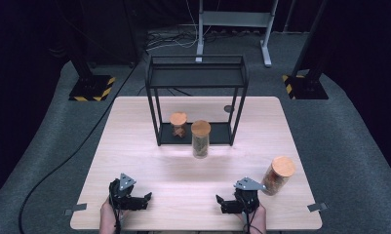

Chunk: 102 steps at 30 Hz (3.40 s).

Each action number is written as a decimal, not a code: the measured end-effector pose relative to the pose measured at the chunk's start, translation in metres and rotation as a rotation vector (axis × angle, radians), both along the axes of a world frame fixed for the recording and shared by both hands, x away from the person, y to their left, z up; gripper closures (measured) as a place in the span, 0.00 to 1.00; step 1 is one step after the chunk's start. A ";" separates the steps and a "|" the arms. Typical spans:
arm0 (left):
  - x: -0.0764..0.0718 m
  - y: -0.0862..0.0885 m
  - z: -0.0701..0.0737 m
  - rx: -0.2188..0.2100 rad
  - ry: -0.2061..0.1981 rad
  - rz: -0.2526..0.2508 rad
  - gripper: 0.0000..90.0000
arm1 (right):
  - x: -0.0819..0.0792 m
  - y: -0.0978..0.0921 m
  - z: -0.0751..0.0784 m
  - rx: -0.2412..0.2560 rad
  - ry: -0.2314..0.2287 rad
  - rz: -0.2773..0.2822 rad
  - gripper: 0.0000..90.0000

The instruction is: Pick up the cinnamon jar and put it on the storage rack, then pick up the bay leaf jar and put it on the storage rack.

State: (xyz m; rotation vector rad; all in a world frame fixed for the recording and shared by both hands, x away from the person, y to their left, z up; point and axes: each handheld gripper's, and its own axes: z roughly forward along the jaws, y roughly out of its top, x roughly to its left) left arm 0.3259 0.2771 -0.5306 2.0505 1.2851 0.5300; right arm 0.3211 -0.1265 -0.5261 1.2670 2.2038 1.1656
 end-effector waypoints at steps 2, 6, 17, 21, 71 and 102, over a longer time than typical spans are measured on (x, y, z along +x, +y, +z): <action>-0.001 0.000 0.000 -0.001 0.000 0.012 0.00 | 0.000 0.000 0.000 -0.002 0.000 -0.001 0.01; -0.001 0.000 0.000 -0.001 0.000 0.011 0.00 | 0.000 0.001 0.000 -0.005 0.002 0.001 0.01; 0.000 0.002 0.000 -0.002 -0.002 0.032 0.00 | 0.000 0.001 0.000 -0.005 0.004 0.007 0.01; 0.000 0.002 0.000 0.000 -0.001 0.037 0.00 | 0.000 0.001 0.000 -0.010 0.004 0.014 0.01; 0.000 0.002 0.000 0.000 -0.004 0.042 0.00 | 0.034 0.025 0.033 -0.013 -0.071 0.026 0.01; -0.001 0.002 0.000 0.000 -0.005 0.042 0.00 | 0.108 0.062 0.067 -0.007 -0.117 0.081 0.01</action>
